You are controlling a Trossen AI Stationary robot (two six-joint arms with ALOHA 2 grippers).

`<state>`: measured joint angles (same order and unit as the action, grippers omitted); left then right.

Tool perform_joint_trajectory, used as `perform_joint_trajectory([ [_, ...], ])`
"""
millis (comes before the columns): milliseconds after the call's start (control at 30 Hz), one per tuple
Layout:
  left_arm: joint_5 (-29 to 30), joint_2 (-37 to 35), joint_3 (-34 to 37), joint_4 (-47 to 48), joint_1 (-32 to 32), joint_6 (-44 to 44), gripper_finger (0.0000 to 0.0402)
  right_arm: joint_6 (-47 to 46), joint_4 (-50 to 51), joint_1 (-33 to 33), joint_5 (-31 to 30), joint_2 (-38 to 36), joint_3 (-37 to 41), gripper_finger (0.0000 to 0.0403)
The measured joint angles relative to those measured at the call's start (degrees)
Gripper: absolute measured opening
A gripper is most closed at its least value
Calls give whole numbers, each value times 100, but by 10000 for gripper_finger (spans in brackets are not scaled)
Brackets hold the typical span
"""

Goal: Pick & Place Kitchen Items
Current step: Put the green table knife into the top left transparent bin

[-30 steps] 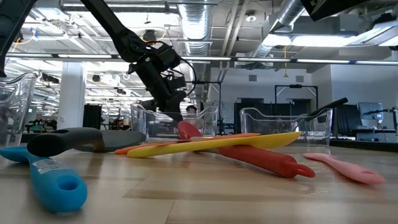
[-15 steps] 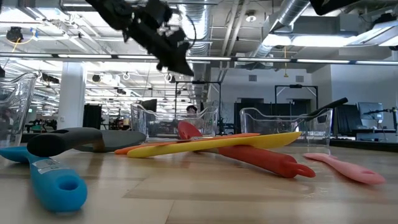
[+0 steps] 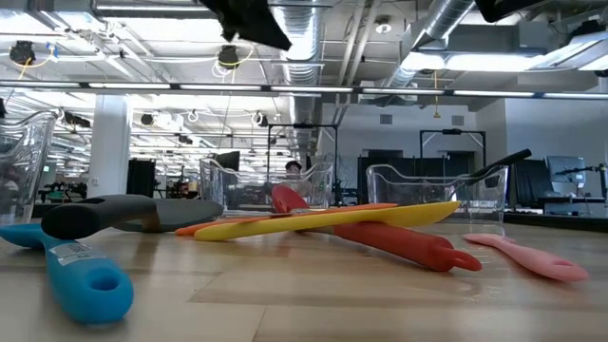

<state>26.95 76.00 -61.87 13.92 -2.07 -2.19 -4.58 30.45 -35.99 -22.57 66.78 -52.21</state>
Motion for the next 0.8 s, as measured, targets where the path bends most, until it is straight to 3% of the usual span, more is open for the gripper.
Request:
perform_joint_trajectory([
  [200, 374, 59, 0, 10, -1010, 1118, 1, 0, -41, -2, 0, 0, 0, 0],
  [367, 625, 178, 2, 53, -1490, 2083, 1, 0, -92, -2, 0, 2, 0, 0],
  [467, 660, 231, 1, 53, -1563, 2739, 1, 252, -96, -17, 0, 1, 0, 0],
  [667, 651, 480, 2, 188, -1487, 3230, 1, 1101, -451, -354, -1, -197, 0, 0],
  [800, 327, 829, 4, 270, -1345, 3686, 1, 1413, -584, -497, -48, -353, 4, 0],
])
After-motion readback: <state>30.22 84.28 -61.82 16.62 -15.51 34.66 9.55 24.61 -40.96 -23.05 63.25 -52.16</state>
